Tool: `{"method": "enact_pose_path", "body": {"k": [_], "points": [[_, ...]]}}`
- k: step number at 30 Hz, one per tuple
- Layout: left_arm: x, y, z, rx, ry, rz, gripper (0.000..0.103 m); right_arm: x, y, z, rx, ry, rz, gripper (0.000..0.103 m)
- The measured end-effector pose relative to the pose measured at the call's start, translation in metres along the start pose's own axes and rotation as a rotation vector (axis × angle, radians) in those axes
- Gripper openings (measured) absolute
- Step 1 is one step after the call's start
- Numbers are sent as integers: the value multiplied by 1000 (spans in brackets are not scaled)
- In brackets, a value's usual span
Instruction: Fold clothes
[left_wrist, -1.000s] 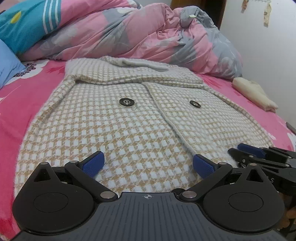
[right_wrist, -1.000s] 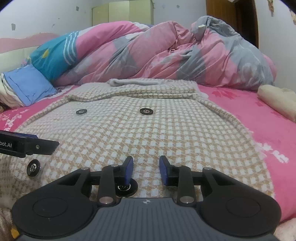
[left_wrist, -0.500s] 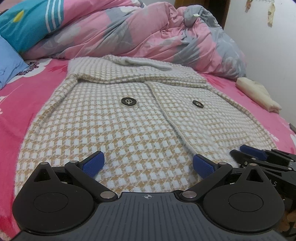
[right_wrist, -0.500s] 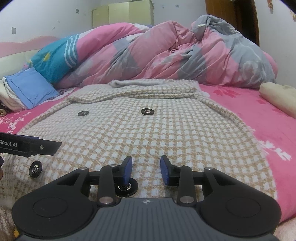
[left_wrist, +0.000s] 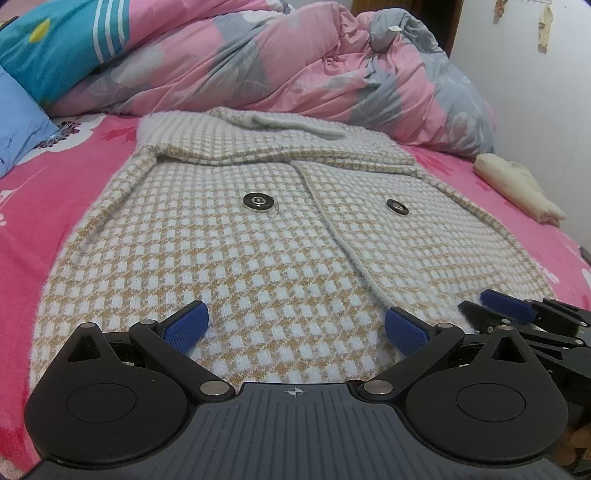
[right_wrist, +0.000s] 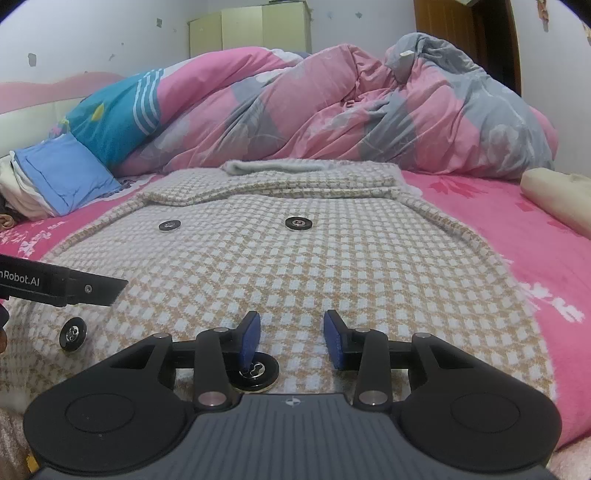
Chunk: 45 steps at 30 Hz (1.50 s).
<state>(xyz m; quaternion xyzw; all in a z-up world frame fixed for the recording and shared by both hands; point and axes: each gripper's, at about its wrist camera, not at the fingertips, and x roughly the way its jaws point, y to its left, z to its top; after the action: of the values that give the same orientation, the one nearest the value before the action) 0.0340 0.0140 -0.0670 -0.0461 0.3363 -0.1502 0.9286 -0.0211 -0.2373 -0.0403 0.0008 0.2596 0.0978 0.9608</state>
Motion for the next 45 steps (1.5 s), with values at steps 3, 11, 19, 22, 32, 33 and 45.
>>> {"method": "enact_pose_path", "body": {"k": [3, 11, 19, 22, 32, 33, 45], "points": [[0, 0, 0, -3, 2, 1, 103, 0, -1, 0, 0, -1, 1, 40], [-1, 1, 1, -15, 6, -4, 103, 0, -1, 0, -2, -2, 1, 40], [-1, 1, 2, -22, 7, -6, 103, 0, -1, 0, -2, -3, 1, 40], [-1, 2, 2, -22, 8, -6, 103, 0, -2, 0, -3, -3, 3, 40], [0, 2, 3, -23, 13, -1, 103, 0, -1, 0, -2, -6, 2, 40], [0, 2, 3, -24, 13, 0, 103, 0, -1, 0, -2, -7, 2, 40], [1, 0, 4, -27, 18, 4, 103, 0, -1, -1, -3, -7, 2, 40]]}}
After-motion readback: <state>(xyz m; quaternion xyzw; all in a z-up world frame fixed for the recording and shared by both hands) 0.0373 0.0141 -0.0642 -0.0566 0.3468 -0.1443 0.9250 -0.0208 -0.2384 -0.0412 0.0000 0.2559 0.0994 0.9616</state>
